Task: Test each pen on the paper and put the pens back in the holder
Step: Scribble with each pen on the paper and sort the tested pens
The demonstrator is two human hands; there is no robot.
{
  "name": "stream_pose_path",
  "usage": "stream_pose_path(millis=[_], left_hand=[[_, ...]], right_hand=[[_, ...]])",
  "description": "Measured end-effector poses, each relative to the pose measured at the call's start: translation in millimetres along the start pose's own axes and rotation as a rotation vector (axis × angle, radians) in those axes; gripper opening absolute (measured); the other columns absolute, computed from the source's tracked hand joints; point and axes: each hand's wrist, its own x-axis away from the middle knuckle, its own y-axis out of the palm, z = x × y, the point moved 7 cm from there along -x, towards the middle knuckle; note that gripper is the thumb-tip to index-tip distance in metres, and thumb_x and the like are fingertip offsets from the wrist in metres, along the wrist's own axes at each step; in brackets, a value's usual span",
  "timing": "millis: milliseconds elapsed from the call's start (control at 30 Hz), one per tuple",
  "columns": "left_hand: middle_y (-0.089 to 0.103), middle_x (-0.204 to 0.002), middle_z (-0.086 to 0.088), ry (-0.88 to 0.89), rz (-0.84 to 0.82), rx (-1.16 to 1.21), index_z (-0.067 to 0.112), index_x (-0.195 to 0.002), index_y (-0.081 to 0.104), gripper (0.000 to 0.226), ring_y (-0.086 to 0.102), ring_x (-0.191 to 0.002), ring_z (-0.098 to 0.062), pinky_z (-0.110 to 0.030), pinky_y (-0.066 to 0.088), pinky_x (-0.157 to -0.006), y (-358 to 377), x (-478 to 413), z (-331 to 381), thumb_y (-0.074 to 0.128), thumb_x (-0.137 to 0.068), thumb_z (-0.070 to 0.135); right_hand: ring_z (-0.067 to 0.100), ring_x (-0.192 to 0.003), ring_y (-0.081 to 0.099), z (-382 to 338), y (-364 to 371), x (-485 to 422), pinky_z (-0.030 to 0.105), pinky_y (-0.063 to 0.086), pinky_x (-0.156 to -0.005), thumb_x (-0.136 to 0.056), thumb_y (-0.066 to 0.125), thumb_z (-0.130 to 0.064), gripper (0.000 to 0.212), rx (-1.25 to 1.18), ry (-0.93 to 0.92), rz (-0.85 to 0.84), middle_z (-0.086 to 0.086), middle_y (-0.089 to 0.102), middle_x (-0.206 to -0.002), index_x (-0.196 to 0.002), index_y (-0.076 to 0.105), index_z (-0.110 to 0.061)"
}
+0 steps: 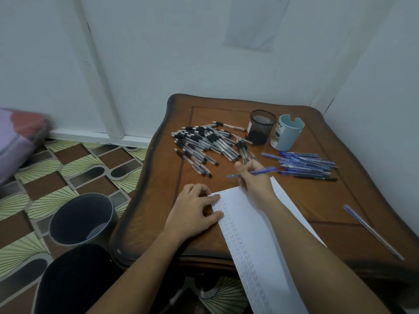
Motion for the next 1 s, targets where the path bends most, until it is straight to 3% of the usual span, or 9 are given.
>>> stream_pose_path(millis=[67,167,267,400,533,600,800,900,1000], left_hand=[[0.046,-0.121,0.017,0.004,0.004,-0.003,0.035,-0.128,0.059,0.049,0.029,-0.118,-0.007,-0.022,0.028,-0.098,-1,0,0,0.057,-0.086,0.059],[0.045,-0.122,0.017,0.003,-0.008,-0.012,0.037,-0.128,0.059,0.049,0.028,-0.118,-0.007,-0.024,0.028,-0.098,0,-1,-1,0.056,-0.085,0.059],[0.046,-0.121,0.017,0.004,-0.004,-0.005,0.037,-0.128,0.059,0.052,0.028,-0.118,-0.006,-0.024,0.030,-0.097,1,-1,-4,0.054,-0.084,0.063],[0.046,-0.121,0.017,0.002,-0.006,-0.015,0.037,-0.127,0.060,0.057,0.029,-0.117,-0.005,-0.025,0.031,-0.097,2,-1,-5,0.048,-0.080,0.067],[0.046,-0.119,0.018,0.001,-0.004,-0.016,0.037,-0.128,0.059,0.058,0.030,-0.116,-0.005,-0.025,0.032,-0.097,2,-2,-5,0.048,-0.080,0.067],[0.046,-0.120,0.018,0.001,-0.005,-0.013,0.037,-0.128,0.059,0.056,0.030,-0.116,-0.005,-0.025,0.032,-0.097,2,-2,-5,0.052,-0.081,0.066],[0.044,-0.118,0.020,-0.011,-0.019,0.001,0.038,-0.128,0.059,0.068,0.030,-0.115,-0.004,-0.022,0.029,-0.094,2,-2,-5,0.040,-0.074,0.074],[0.043,-0.119,0.020,-0.021,-0.025,-0.001,0.038,-0.130,0.057,0.058,0.029,-0.115,-0.004,-0.023,0.029,-0.095,2,-3,-6,0.053,-0.080,0.068],[0.044,-0.118,0.020,-0.021,-0.016,0.000,0.038,-0.129,0.058,0.059,0.030,-0.115,-0.004,-0.024,0.032,-0.096,1,-3,-6,0.052,-0.079,0.068]], right_hand=[[0.012,-0.060,0.056,3,7,-3,0.022,0.042,-0.051,-0.098,0.056,-0.035,0.022,0.026,0.016,-0.006,0.001,0.061,-0.066,-0.088,0.058,-0.015],[0.013,-0.074,0.065,8,18,-3,0.023,0.046,-0.056,-0.098,0.059,-0.030,0.019,0.079,-0.022,-0.080,0.003,0.070,-0.078,-0.088,0.060,-0.014],[0.011,-0.065,0.064,13,14,0,0.023,0.052,-0.063,-0.091,0.070,-0.028,0.027,0.141,-0.071,-0.021,0.005,0.063,-0.069,-0.076,0.054,-0.012],[0.010,-0.055,0.059,13,8,0,0.025,0.053,-0.061,-0.086,0.073,-0.012,0.030,0.208,-0.130,0.066,0.013,0.055,-0.064,-0.066,0.051,-0.011],[0.012,-0.054,0.059,12,9,-4,0.034,0.055,-0.063,-0.084,0.071,-0.005,0.035,0.231,-0.137,0.042,-0.001,0.047,-0.054,-0.060,0.046,-0.014],[0.008,-0.050,0.052,11,10,-4,0.033,0.052,-0.061,-0.083,0.069,-0.003,0.037,0.252,-0.158,0.057,-0.008,0.042,-0.049,-0.058,0.044,-0.014],[0.011,-0.052,0.049,16,9,-3,0.035,0.049,-0.060,-0.082,0.068,-0.002,0.036,0.238,-0.194,0.056,-0.008,0.041,-0.049,-0.057,0.045,-0.014],[0.018,-0.054,0.050,16,10,-4,0.036,0.049,-0.060,-0.082,0.068,-0.003,0.037,0.233,-0.205,0.042,-0.002,0.042,-0.052,-0.057,0.045,-0.015],[0.018,-0.053,0.051,18,10,-4,0.033,0.048,-0.057,-0.081,0.068,-0.001,0.042,0.215,-0.202,0.023,0.001,0.042,-0.052,-0.052,0.044,-0.022]])
